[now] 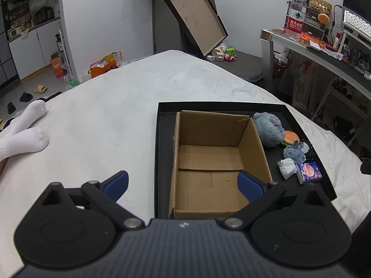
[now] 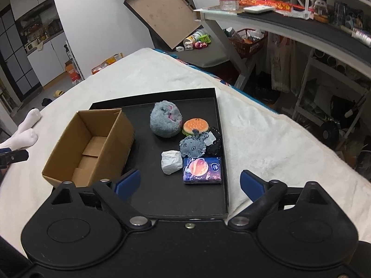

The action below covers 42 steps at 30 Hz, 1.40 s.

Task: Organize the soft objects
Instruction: 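Grasp the cardboard box wall with the left tool while the right tool grasps the purple snack box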

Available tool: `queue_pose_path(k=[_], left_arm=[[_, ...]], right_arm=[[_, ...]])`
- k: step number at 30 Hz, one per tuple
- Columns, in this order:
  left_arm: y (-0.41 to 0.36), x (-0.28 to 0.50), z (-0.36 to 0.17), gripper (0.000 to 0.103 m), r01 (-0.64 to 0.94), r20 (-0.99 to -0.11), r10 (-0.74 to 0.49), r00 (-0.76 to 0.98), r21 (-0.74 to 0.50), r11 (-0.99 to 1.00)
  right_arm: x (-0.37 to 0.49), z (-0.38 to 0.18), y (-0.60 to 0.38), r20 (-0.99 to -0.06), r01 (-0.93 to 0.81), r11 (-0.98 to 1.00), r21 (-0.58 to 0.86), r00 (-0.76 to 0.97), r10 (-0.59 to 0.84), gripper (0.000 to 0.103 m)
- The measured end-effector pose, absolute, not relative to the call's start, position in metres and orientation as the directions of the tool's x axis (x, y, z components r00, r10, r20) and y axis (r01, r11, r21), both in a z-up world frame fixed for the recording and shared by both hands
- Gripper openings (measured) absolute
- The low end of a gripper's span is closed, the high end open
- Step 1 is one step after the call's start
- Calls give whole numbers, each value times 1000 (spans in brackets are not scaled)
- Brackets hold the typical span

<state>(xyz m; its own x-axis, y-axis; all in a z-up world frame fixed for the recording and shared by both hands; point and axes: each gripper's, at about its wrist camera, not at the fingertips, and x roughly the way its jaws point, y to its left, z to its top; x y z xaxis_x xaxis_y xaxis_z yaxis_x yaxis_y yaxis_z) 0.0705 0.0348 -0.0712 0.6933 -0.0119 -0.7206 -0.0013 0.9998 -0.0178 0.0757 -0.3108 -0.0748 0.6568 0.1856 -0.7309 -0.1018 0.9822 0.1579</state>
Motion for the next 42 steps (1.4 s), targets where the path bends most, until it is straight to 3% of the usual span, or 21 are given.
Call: queue_pose_path(k=[12, 27, 33, 40, 42], left_arm=[[32, 110, -120, 87, 38, -741, -49, 669, -32, 999], [27, 142, -155, 60, 97, -790, -85, 607, -32, 995], [32, 155, -165, 45, 88, -809, -71, 583, -24, 996], [44, 163, -176, 18, 69, -838, -63, 542, -31, 997], [49, 166, -180, 15, 56, -849, -51, 526, -26, 998]], right_arm=[[110, -109, -317, -750, -70, 984, 162, 640, 169, 83], [136, -145, -312, -791, -58, 986, 159, 589, 163, 79], [144, -162, -303, -820, -69, 984, 163, 545, 174, 74], [157, -182, -286, -851, -89, 985, 151, 495, 175, 69], [160, -189, -283, -861, -79, 987, 143, 482, 163, 69]])
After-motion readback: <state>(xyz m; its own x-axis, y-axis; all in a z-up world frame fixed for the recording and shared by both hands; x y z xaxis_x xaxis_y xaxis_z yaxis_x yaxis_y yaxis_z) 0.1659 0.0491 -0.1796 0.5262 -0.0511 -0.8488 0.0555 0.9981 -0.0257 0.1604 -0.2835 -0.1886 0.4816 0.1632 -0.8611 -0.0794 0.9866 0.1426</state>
